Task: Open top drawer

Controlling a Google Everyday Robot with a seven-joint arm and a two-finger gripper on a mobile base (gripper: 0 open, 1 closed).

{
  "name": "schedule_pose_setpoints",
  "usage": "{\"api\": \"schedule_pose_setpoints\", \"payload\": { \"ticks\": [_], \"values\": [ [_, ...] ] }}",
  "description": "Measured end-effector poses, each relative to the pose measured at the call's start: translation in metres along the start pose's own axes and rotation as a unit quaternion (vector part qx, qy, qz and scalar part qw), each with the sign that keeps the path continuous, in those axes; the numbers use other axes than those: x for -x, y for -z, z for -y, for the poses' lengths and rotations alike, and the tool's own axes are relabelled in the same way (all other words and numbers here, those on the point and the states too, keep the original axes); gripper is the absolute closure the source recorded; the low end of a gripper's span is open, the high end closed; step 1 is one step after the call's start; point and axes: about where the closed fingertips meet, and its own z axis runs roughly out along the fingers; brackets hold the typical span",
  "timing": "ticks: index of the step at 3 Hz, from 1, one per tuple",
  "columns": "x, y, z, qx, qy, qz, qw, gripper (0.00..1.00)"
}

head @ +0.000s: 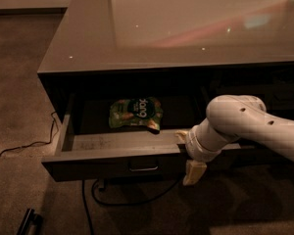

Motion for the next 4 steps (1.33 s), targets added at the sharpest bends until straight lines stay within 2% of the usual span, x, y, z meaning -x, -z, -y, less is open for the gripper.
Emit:
{"api": "schedule_pose_setpoints", "payload": {
  "ticks": [1, 2, 4],
  "values": [
    [0.005, 0.003, -0.003, -0.005, 0.001, 0.001, 1.0, 0.0],
    [0.016, 0.012, 0.003, -0.016, 0.016, -0.001, 0.9998, 0.0],
    [0.046, 0.05, 0.045, -0.061, 0.057, -0.02, 0.9963, 0.0]
  ]
}}
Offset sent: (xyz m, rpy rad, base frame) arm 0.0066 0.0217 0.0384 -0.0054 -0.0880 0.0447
